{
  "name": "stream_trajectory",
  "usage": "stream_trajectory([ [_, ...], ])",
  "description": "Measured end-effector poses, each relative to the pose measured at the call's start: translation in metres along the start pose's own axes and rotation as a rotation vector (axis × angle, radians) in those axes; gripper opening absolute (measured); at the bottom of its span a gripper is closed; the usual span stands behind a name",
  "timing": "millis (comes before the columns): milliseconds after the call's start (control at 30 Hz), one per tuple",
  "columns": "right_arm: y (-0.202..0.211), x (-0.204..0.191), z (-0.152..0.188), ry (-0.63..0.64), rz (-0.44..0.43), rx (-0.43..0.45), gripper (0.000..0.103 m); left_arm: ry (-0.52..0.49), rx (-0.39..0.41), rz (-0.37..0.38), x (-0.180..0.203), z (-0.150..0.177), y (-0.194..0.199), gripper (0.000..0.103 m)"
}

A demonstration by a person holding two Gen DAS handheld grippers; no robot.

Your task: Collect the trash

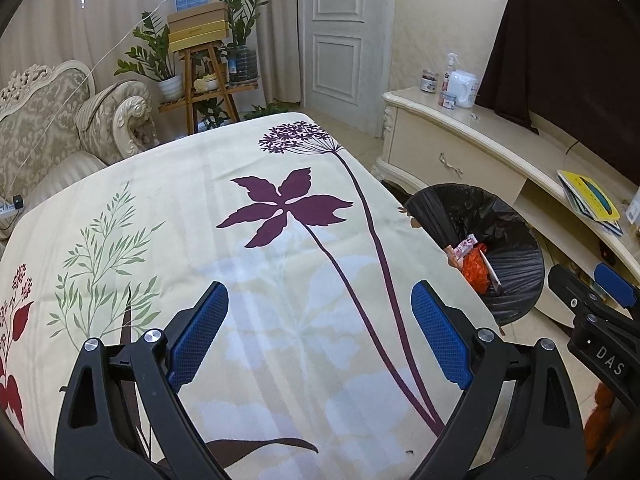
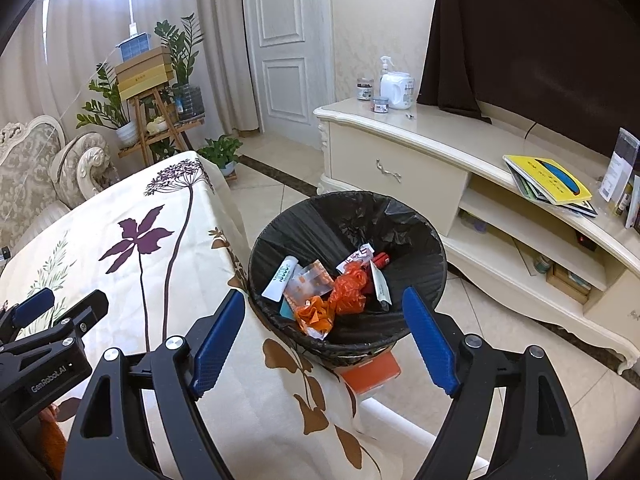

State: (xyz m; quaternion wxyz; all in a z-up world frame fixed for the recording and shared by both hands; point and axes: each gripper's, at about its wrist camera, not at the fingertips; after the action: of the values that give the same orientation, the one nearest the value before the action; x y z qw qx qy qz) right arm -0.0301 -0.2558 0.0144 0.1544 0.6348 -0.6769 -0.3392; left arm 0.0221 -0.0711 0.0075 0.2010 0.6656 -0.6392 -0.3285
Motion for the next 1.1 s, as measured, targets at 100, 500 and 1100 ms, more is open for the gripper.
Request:
stream_trajectory([
  [100, 0.0002, -0.0005, -0.0002, 0.000, 0.001, 0.002, 0.079, 0.002, 0.001, 0.000, -0.0004, -0.0003, 0.0004, 0.091],
  [500, 0.0010, 0.0003, -0.0003, -0.001, 0.002, 0.003, 0.079, 0.004, -0.002, 0.004, -0.0010, -0.0017, 0.0003, 0.091],
  [1100, 0.0008, -0.0009, -0.0003, -0.001, 0.003, 0.004, 0.079, 0.007, 0.000, 0.006, 0.0018, -0.0027, -0.0007, 0.091],
])
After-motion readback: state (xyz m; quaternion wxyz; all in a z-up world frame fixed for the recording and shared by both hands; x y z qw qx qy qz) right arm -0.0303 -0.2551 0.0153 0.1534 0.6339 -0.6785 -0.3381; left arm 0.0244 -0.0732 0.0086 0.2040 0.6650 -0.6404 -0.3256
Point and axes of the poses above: each gripper's, at about its wrist camera, not at the fingertips, and y roughly against the way its jaws point, x to its right, z to its underside, and after that the axes turned 15 degrees about -z, right-handed
